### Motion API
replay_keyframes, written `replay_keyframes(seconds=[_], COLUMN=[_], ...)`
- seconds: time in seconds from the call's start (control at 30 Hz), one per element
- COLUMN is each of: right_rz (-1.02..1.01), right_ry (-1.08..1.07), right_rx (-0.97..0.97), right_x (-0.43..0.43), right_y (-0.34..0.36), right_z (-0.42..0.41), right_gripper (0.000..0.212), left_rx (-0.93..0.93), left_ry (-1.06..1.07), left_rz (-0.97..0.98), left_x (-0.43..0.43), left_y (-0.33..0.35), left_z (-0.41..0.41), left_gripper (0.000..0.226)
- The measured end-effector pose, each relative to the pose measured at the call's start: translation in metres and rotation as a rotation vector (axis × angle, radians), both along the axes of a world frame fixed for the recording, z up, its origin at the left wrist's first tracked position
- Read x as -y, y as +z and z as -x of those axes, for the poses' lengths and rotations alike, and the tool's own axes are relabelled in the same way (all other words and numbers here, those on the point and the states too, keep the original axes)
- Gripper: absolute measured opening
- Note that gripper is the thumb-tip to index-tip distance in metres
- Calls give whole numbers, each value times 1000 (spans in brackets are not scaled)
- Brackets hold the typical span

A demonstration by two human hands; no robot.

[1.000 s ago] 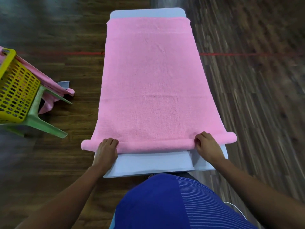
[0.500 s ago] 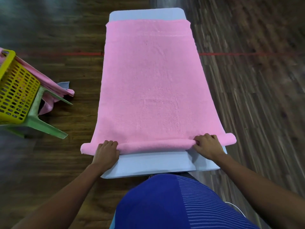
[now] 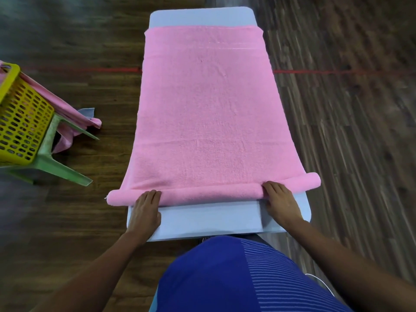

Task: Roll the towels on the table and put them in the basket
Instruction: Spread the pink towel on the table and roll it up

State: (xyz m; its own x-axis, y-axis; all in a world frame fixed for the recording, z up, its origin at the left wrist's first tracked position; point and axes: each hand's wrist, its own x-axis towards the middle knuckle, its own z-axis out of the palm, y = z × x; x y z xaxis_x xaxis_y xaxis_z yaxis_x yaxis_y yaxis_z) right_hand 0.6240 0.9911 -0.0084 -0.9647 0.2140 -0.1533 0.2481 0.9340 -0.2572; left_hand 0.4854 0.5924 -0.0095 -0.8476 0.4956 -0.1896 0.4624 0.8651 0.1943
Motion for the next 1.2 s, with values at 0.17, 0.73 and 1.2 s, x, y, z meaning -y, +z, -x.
replay_keyframes(seconds=[0.17,0.73,1.2], right_rz=[-75,-90,-178], right_ry=[-18,-48,-23], right_rx=[71,15,361], right_x=[-6,-5,-13], right_y=[14,12,31], right_z=[19,27,46], right_gripper=[28,32,27], left_rx=[-17,-13,114], left_ry=[59,138,23], left_rz=[-45,-78,27], left_x=[-7,-18,-12], left_y=[7,9,21], left_z=[11,24,40], left_gripper=[33,35,14])
